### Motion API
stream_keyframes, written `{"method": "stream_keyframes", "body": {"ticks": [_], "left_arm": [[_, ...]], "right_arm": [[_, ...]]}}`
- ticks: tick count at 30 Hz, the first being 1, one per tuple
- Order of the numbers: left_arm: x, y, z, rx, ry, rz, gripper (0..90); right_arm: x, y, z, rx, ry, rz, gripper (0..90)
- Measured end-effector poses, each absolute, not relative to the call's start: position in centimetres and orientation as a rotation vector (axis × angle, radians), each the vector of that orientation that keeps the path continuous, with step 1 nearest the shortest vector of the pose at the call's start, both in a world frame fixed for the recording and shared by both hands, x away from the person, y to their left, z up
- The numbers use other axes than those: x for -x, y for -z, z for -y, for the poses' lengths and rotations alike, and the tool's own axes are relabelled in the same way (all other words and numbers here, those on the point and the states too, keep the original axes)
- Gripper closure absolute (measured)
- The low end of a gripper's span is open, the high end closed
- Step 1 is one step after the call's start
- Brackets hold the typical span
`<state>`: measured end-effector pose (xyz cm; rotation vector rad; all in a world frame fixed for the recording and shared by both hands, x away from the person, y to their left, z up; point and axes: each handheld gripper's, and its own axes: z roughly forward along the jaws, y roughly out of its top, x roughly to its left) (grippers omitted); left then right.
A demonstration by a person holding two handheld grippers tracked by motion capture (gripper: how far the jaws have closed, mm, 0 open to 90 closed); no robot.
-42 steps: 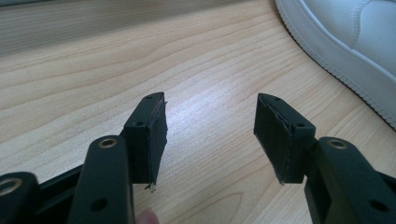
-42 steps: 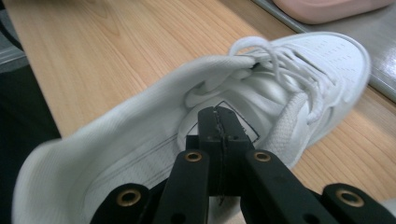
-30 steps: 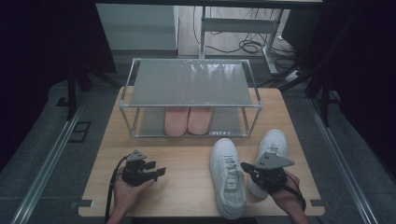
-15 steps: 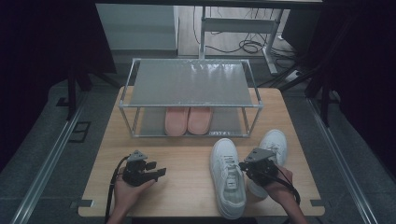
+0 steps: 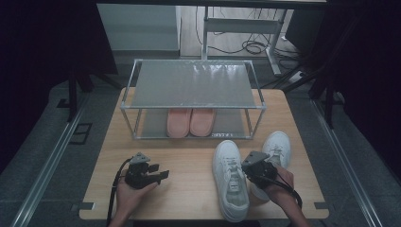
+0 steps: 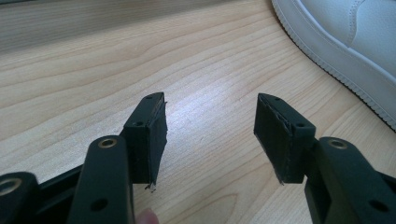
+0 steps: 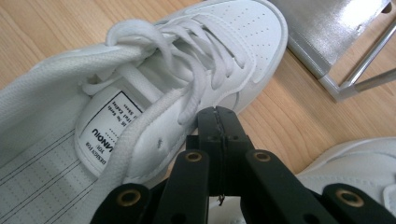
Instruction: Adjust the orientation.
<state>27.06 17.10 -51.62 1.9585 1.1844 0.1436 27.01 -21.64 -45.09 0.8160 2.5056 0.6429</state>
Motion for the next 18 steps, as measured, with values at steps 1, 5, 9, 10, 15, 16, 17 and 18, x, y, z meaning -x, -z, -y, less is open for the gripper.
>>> {"method": "stream_keyframes", "body": {"ticks": [1,5,9,10,15,16,17,18], "left_arm": [[-27.0,51.6,-17.1,-1.959,-0.145,-1.184,44.4],[-27.0,51.6,-17.1,-1.956,-0.144,-1.184,44.4],[-27.0,51.5,-17.2,-1.955,-0.148,-1.186,44.4],[-27.0,51.5,-17.2,-1.955,-0.148,-1.186,44.4],[-27.0,51.4,-17.4,-1.951,-0.150,-1.188,44.4],[-27.0,51.4,-17.4,-1.951,-0.150,-1.188,44.4],[-27.0,51.4,-17.4,-1.950,-0.151,-1.187,44.4],[-27.0,51.3,-17.4,-1.950,-0.151,-1.186,44.4]], "right_arm": [[-27.0,45.0,21.5,-0.808,-0.636,-2.508,90.0],[-27.2,44.9,20.9,-0.794,-0.628,-2.517,90.0],[-27.6,44.9,20.4,-0.788,-0.623,-2.536,90.0],[-27.6,44.9,20.4,-0.788,-0.623,-2.536,90.0],[-27.9,44.6,20.9,-0.826,-0.626,-2.536,90.0],[-27.9,44.6,20.9,-0.826,-0.626,-2.536,90.0],[-27.9,44.5,21.2,-0.840,-0.634,-2.538,90.0],[-27.8,44.5,21.5,-0.846,-0.635,-2.545,90.0]]}}
